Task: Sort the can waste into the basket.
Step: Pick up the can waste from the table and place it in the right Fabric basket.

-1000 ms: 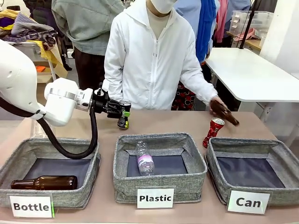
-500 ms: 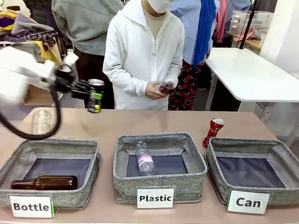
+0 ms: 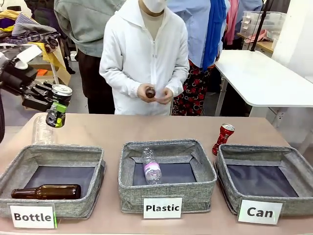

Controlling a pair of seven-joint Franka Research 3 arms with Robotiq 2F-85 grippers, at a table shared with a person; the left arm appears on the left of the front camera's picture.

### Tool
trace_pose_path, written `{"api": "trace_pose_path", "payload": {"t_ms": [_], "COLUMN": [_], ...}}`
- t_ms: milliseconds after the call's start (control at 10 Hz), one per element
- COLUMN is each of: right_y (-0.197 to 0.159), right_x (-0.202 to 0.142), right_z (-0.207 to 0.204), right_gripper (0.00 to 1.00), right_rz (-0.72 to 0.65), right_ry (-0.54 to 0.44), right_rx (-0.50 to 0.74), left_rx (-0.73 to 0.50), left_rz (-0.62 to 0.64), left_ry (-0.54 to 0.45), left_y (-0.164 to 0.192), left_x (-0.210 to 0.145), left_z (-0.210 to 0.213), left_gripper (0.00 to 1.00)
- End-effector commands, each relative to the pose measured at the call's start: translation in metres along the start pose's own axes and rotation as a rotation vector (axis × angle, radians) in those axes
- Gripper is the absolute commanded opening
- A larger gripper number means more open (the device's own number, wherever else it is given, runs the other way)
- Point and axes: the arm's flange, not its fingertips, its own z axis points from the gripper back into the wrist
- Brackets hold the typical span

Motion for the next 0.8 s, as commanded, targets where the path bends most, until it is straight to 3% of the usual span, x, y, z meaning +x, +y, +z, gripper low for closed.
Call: {"api": "trace_pose_path", "payload": {"t_ms": [0,100,200,300,500,700], "right_y": [-0.001,-0.001,-0.001,-0.001,-0.001,-0.001], "right_x": [0.002,0.002,0.002,0.002,0.002,0.002], "right_z": [-0.002,-0.002,-0.002,-0.002,-0.002,-0.002], "right_gripper": [1.00,1.00,1.00,1.00,1.00,1.00], "right_rz": [0.019,0.019,0.019,0.019,0.019,0.019], "right_ry": [-0.017,-0.017,-0.017,-0.017,-0.017,-0.017], "right_rx": [0.027,0.027,0.027,0.027,0.027,0.027], "left_rx": [-0.051,-0.051,0.002,0.037,0.212,0.396], "left_rz": [0.027,0.027,-0.001,-0.080,-0.229,-0.125], "left_ry": [-0.032,-0.032,0.003,0.011,-0.073,-0.065], "left_y": [0.001,0.001,0.001,-0.009,-0.085,-0.144], "left_x": [-0.001,-0.001,0.000,0.009,0.014,-0.020], "left_z": [-0.004,-0.004,-0.002,0.015,0.139,0.216], "left_gripper": [0.00,0.00,0.37,0.37,0.37,0.37]}}
